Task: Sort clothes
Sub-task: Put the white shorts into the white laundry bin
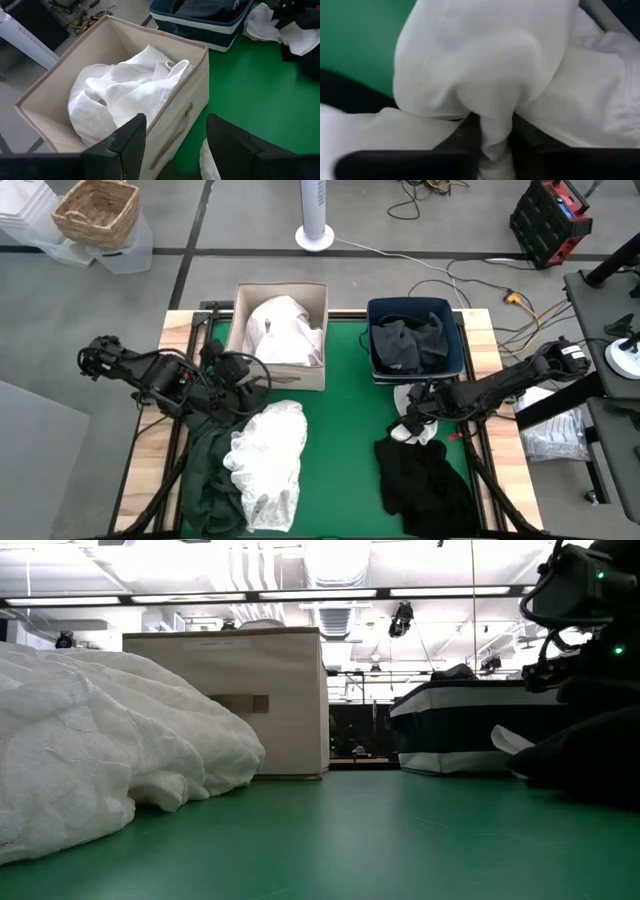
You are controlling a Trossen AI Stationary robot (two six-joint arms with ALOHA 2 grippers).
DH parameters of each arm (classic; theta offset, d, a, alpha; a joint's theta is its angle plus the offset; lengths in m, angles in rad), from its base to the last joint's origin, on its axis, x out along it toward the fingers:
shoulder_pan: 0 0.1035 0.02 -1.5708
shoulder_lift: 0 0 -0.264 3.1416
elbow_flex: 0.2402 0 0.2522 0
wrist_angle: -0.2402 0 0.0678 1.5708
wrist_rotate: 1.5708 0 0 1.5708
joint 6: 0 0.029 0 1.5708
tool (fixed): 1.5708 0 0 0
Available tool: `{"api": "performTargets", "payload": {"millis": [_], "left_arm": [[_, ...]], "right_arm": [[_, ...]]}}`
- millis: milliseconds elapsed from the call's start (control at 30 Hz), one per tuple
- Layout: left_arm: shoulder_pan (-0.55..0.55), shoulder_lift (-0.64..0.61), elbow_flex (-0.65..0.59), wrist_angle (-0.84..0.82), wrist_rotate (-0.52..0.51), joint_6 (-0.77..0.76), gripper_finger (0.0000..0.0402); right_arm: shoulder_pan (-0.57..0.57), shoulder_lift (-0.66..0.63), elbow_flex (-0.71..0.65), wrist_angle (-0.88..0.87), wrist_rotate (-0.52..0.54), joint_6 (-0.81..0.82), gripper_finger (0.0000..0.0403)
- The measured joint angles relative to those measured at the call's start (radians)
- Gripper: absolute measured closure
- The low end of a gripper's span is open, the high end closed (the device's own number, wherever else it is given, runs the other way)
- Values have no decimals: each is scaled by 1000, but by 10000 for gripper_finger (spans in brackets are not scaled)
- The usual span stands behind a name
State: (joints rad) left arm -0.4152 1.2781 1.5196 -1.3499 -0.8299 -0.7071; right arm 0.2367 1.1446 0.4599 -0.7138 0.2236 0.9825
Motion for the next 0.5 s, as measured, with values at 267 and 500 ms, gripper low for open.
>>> {"api": "performTargets", "payload": {"millis": [267, 500], "left_arm": [[0, 0, 0, -3, -20, 1, 217], [0, -4, 0, -4, -25, 15, 217]], "right_arm": [[0, -5, 47, -9, -22, -41, 377], [1, -34, 209, -118, -32, -127, 378]]}}
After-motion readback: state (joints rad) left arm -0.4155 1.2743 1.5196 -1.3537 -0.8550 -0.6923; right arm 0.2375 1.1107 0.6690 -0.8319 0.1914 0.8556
